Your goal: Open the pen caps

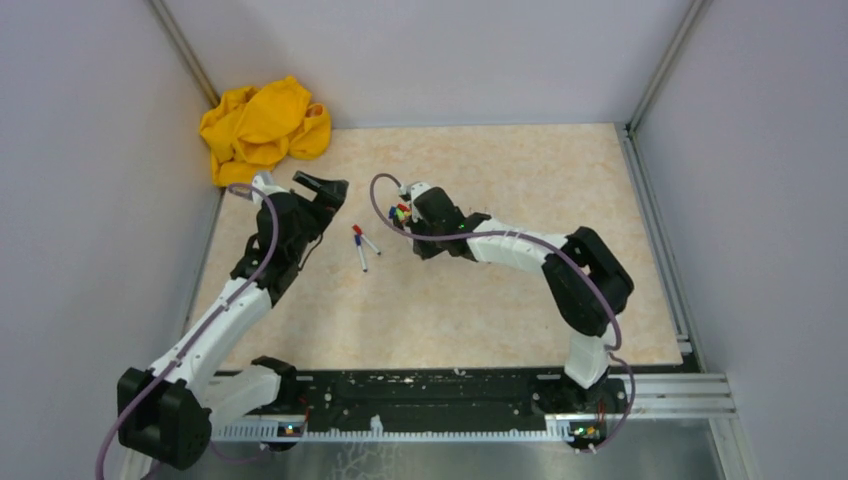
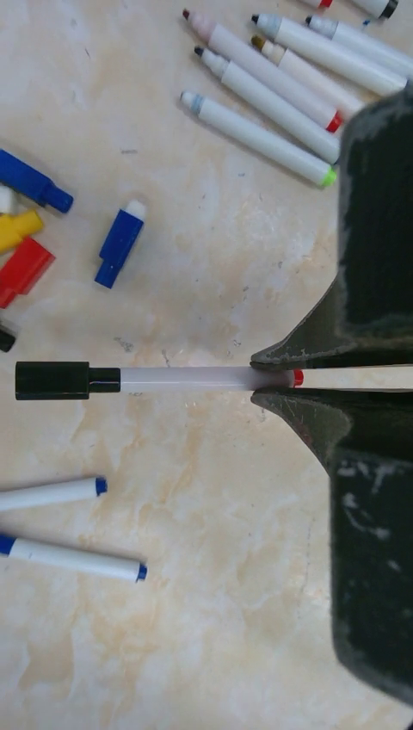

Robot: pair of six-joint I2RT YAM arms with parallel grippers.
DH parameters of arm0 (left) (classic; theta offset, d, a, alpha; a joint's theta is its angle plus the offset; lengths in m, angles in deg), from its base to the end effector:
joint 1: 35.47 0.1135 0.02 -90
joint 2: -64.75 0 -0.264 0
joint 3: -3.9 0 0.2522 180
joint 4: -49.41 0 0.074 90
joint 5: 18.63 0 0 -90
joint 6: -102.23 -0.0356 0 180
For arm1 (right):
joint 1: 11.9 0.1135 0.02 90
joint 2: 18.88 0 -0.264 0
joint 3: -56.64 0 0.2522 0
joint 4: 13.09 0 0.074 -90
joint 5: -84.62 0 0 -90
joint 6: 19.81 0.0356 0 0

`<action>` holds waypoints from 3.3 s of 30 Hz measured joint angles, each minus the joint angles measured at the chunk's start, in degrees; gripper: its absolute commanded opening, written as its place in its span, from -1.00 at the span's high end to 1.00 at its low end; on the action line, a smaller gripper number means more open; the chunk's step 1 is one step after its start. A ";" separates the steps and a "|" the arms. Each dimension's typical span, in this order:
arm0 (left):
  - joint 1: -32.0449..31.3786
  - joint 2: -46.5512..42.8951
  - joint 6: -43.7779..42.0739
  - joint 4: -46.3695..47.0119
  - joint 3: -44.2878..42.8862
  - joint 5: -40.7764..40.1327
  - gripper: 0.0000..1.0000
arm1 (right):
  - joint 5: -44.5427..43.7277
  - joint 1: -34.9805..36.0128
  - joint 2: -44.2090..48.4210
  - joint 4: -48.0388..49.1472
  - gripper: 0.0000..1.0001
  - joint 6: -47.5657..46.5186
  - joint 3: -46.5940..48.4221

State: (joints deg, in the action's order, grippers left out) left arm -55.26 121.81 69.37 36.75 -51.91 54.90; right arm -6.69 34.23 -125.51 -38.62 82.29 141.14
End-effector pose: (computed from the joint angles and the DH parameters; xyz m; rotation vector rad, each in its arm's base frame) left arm 0.2232 -0.0696 0.3036 -0.7894 1.6825 -0.6896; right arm 0.2799 0.2900 0.1904 -0.7065 2.3459 0.4372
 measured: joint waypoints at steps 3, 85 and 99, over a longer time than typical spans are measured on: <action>0.00 4.57 1.25 2.62 0.31 3.63 -0.97 | 2.29 -1.40 4.85 1.73 1.00 0.04 -2.29; -3.50 41.97 10.38 29.27 -6.05 35.93 1.00 | 12.96 -6.91 5.66 5.07 1.00 -0.55 -1.11; -1.68 48.74 0.46 17.51 -17.57 22.27 0.87 | 3.61 -7.30 5.99 1.38 1.00 -0.28 -6.19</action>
State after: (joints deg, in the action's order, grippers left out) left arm -56.94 170.55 69.83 54.26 -69.48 77.17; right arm -3.08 26.93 -119.52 -37.25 82.01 134.95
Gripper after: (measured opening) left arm 0.172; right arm 0.047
